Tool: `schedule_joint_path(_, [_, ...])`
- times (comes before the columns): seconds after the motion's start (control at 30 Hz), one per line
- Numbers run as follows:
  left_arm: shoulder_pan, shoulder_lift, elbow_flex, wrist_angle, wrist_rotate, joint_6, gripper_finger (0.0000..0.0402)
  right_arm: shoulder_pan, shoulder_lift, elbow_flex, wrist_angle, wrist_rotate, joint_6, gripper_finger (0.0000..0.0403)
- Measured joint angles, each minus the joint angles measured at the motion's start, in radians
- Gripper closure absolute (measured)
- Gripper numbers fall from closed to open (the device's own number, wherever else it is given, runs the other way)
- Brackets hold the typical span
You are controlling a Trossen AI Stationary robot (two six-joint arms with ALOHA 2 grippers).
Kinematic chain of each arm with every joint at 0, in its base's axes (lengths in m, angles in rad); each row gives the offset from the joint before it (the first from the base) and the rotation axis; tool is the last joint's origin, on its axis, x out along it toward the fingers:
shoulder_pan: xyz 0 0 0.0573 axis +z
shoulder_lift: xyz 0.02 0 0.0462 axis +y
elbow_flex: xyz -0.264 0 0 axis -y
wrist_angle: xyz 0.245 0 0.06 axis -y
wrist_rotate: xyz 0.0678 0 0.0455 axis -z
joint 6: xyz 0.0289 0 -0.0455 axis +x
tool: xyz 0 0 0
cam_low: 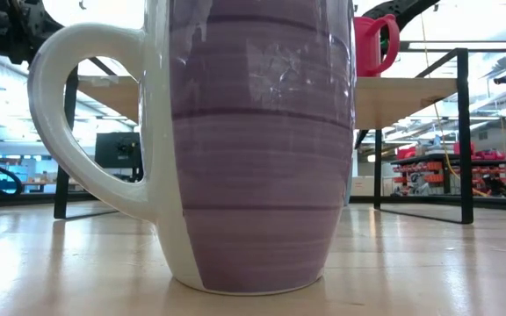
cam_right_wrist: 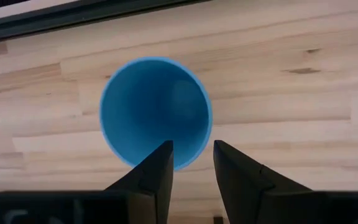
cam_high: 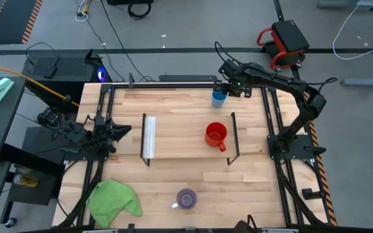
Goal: Stack small to large cups/mugs on shelf
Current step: Put the blue cup to the left of the red mug on the shelf
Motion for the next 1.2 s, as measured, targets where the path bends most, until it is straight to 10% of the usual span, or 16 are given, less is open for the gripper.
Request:
schedule_joint_path(0.77, [0.0, 0.0, 0.0, 0.033, 0.0, 0.01, 0.0363, -0.018, 0.142, 0.001, 0.041, -0.016, -0.033, 0.0286])
schedule_joint_path(1.2, [0.0, 0.0, 0.0, 0.044, 0.0, 0.026, 0.0362, -0.022, 0.138, 0.002, 0.042, -0.015, -0.019, 0.0389])
